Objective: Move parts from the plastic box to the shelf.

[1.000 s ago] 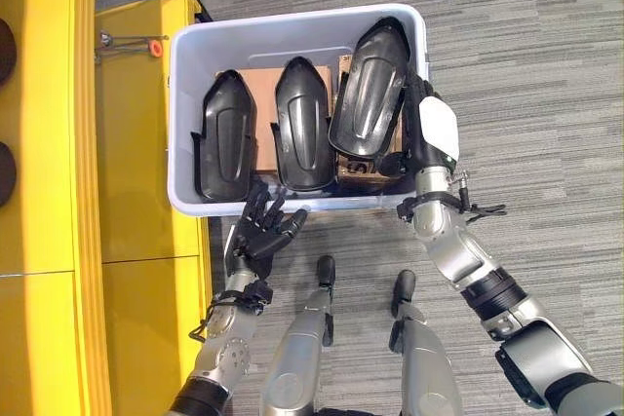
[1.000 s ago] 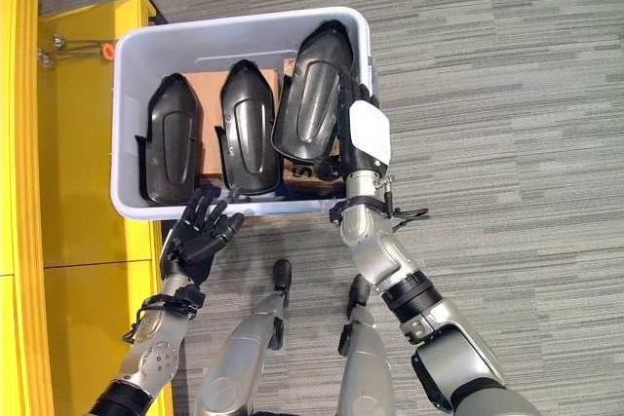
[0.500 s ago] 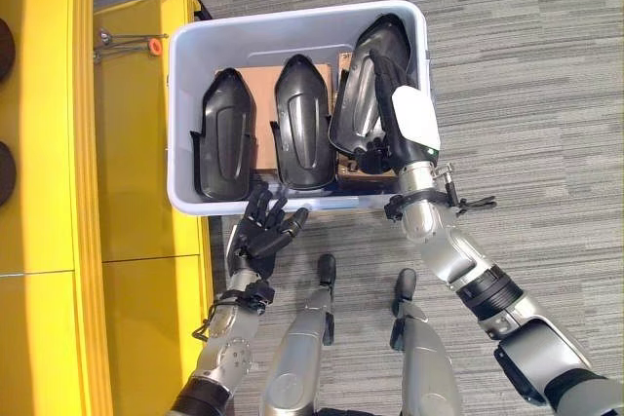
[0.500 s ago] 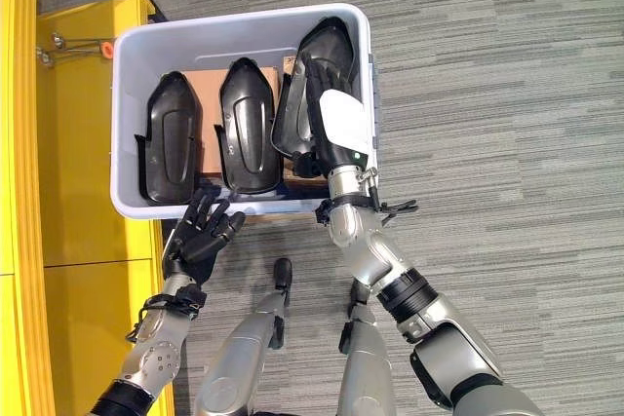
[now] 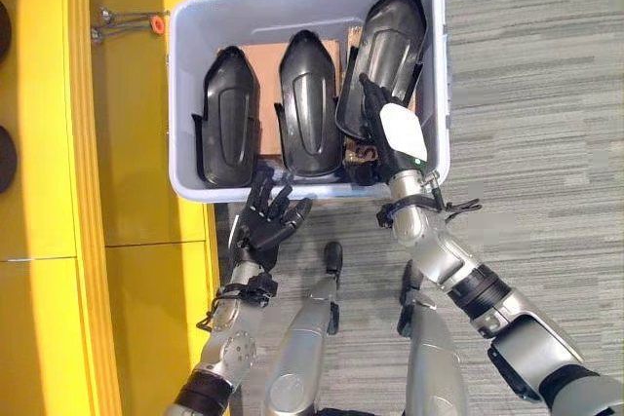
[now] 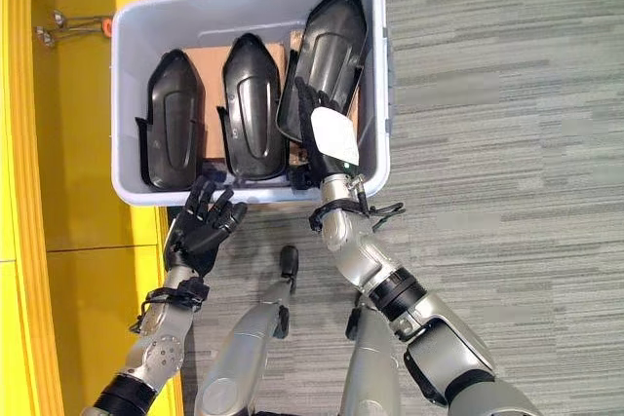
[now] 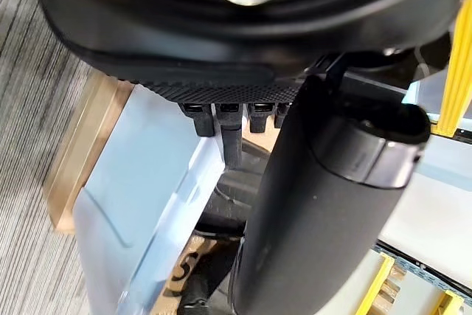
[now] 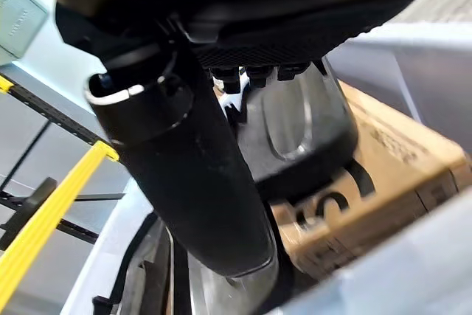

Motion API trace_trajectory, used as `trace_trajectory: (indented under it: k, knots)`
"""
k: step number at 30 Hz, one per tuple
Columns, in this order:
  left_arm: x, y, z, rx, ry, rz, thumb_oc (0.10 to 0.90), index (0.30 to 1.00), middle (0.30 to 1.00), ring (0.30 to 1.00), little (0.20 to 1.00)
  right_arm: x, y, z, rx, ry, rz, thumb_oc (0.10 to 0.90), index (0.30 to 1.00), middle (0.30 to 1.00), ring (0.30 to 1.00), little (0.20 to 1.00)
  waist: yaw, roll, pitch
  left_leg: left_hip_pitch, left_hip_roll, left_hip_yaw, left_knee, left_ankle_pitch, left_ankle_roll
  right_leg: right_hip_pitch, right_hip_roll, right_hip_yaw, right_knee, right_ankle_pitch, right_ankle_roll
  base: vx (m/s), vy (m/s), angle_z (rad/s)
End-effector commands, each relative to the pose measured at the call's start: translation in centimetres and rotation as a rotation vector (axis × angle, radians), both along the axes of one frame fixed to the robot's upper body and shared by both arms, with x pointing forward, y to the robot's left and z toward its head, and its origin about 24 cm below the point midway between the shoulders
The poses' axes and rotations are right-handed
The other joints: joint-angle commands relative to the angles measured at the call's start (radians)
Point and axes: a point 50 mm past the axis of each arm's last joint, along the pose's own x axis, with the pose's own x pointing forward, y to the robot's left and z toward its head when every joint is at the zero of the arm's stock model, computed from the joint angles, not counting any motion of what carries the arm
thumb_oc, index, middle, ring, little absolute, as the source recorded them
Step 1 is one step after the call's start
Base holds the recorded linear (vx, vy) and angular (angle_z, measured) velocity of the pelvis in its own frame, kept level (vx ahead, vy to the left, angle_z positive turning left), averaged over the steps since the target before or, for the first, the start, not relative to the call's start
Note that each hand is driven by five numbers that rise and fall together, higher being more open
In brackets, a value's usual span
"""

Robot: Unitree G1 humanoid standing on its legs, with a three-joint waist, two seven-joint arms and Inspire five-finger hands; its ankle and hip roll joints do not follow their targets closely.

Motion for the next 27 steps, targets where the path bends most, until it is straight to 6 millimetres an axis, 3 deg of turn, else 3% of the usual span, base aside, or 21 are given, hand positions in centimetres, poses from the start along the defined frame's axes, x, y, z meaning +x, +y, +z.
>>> trace_trajectory:
  k: [1,8,16,23,25,26,27]
  knots:
    - [0.4,-2.8,4.0,-0.074,-0.192,-0.089,0.900,1.000,1.000,1.000,1.000,-1.1,3.0,6.5,0.067,-0.293,0.125,0.900,1.000,1.000,1.000,1.000,-0.017,0.030,-0.014,-0.114,-0.037,-0.062,0.180,-0.153,0.032,-0.013,-0.004,0.049,-0.014,-0.018,-0.006,-0.01,0.040,0.06]
    - [0.3,-3.2,5.0,-0.085,-0.227,-0.087,0.900,1.000,1.000,1.000,1.000,-1.3,2.9,7.3,0.058,-0.398,0.096,0.900,1.000,1.000,1.000,1.000,-0.015,0.050,-0.014,-0.260,-0.059,-0.039,0.318,-0.203,0.054,-0.171,0.004,0.062,0.139,-0.054,-0.029,0.01,0.039,0.04]
    - [0.0,-3.2,5.9,-0.102,-0.265,-0.096,0.900,1.000,1.000,1.000,1.000,-1.3,2.5,9.9,-0.083,-0.557,0.042,0.900,1.000,1.000,1.000,1.000,-0.010,0.104,-0.014,-0.388,-0.074,0.000,0.428,-0.235,0.077,-0.342,0.006,0.093,0.309,-0.091,-0.047,0.03,0.070,0.02]
    - [-0.3,-2.8,5.7,-0.107,-0.272,-0.118,0.900,1.000,1.000,1.000,1.000,-0.4,1.6,11.2,-0.250,-0.536,-0.031,0.900,1.000,1.000,1.000,1.000,-0.002,0.130,-0.014,-0.416,-0.089,0.009,0.461,-0.243,0.086,-0.384,0.006,0.104,0.375,-0.109,-0.052,0.03,0.041,0.02]
    - [-0.6,-2.6,5.3,-0.116,-0.258,-0.128,0.900,1.000,1.000,1.000,1.000,0.5,0.9,10.8,-0.283,-0.459,-0.069,0.900,1.000,1.000,1.000,1.000,0.003,0.136,-0.014,-0.394,-0.095,0.004,0.479,-0.274,0.081,-0.364,0.003,0.110,0.406,-0.147,-0.045,0.09,0.003,0.06]
    - [-0.7,-2.4,5.3,-0.115,-0.257,-0.135,0.900,1.000,1.000,1.000,1.000,1.4,0.2,10.4,-0.285,-0.379,-0.112,0.576,0.547,0.547,0.547,0.547,0.010,0.140,-0.014,-0.396,-0.099,0.003,0.484,-0.276,0.084,-0.366,0.002,0.110,0.418,-0.154,-0.047,0.02,-0.006,0.07]
    - [-0.7,-2.4,5.3,-0.115,-0.257,-0.137,0.900,1.000,1.000,1.000,1.000,1.6,0.1,10.4,-0.292,-0.366,-0.120,0.400,0.300,0.300,0.300,0.300,0.010,0.141,-0.014,-0.397,-0.100,0.003,0.484,-0.276,0.084,-0.365,0.002,0.110,0.419,-0.154,-0.047,0.01,-0.012,0.06]
